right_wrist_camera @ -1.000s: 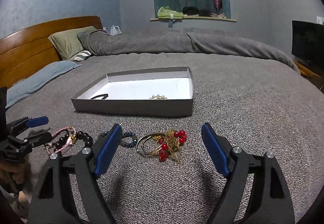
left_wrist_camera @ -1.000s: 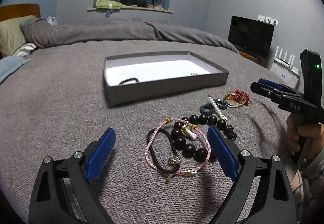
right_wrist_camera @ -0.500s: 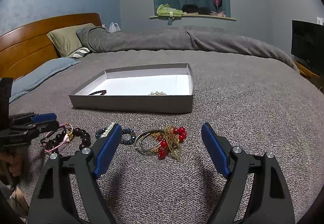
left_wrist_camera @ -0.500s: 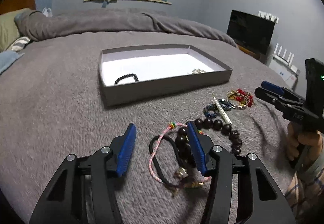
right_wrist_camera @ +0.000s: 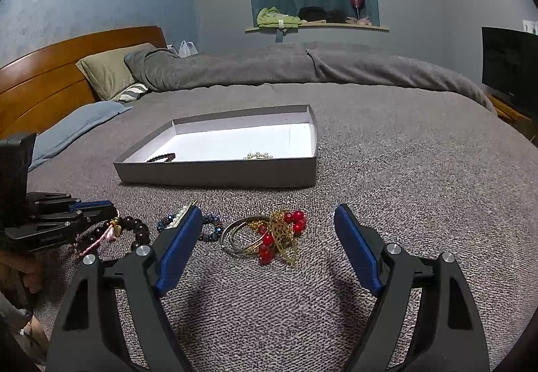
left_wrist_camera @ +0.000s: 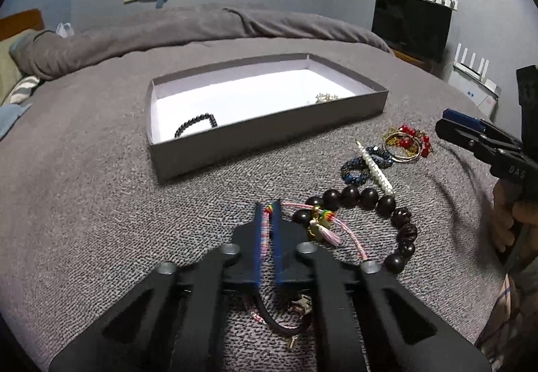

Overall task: Organize jewelry
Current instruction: 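Grasp the pink cord bracelet with the left tool, then lift the pink bracelet with the left tool while the right tool grasps the red-bead earrings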

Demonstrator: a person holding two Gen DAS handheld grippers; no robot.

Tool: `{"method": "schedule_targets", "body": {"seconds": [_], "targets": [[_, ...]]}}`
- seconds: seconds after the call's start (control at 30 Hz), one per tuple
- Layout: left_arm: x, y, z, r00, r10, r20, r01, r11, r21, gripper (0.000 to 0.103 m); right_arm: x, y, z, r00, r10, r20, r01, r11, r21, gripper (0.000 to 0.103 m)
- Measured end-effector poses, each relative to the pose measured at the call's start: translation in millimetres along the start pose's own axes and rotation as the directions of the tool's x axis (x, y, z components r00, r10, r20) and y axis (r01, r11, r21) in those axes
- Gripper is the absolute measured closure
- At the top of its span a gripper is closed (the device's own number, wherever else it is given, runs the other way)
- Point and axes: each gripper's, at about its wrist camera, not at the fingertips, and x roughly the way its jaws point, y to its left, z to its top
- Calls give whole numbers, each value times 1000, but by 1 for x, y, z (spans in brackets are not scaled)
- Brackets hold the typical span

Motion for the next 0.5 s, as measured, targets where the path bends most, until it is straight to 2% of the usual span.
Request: {"method": "schedule_targets", "body": {"seconds": [0.07,0.23,0.3,0.37,0.5], "targets": [[-7,1,0,999,4,32,-4,1000,-8,99,0,0,0,1000,-1,1,1,1000,-2,23],[-27,21,-5,992,-4,128,19,994,-109,99,-1,5,1,1000,-7,-1,7,1000,-27,29],[-32,27,-7,990,-4,143,23,990,-136,99,-3,10,1,1000,-8,6,8,999,-46,33],[-36,33,-11,989,1,146,22,987,-158,99,-4,14,1,1000,10,1,-10,998,-66,46],[-40,45,-16,987,-3,158,37,977,-212,99,-1,16,1,1000,10,-25,-12,998,-69,49]]}}
